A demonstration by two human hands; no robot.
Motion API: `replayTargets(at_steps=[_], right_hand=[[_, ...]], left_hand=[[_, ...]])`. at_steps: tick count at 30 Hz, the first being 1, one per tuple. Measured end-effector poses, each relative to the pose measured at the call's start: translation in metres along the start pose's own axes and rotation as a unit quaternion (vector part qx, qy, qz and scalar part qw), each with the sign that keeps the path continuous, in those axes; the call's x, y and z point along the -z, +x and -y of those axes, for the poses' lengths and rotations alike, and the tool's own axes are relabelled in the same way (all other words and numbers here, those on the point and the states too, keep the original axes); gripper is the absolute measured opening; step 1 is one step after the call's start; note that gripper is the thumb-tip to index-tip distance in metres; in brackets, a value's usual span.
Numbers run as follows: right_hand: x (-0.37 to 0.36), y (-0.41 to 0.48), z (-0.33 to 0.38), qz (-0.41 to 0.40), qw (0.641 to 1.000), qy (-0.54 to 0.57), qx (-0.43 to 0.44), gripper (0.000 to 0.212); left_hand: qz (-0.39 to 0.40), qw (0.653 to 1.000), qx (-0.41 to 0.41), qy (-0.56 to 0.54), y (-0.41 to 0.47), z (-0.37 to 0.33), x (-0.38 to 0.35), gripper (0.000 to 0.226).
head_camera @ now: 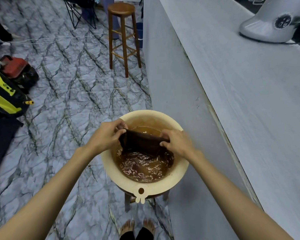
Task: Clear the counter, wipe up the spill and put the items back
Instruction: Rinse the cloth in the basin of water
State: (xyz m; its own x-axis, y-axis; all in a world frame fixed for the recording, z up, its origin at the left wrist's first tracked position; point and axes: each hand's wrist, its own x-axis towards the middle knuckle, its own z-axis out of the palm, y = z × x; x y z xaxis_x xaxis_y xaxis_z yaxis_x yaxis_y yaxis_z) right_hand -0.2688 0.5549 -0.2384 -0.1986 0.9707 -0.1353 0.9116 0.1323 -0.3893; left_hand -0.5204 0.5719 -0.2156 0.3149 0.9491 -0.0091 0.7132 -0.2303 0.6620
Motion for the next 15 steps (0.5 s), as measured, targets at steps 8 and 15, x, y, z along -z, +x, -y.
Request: replayTargets(at_steps=[8, 15], right_hand=[[0.068, 0.017, 0.010, -0.056, 0.993, 0.104, -0.019, 0.014], [0.071, 0.008, 0.013, 0.019, 0.991, 0.132, -0.011, 0.008]], left_hand=[[-0.064, 0.997, -0.011, 0.033, 0.011, -0.020, 0.034, 0.020], [0.003, 0.998, -0.031, 0.054, 0.009, -0.019, 0.041, 0.019]])
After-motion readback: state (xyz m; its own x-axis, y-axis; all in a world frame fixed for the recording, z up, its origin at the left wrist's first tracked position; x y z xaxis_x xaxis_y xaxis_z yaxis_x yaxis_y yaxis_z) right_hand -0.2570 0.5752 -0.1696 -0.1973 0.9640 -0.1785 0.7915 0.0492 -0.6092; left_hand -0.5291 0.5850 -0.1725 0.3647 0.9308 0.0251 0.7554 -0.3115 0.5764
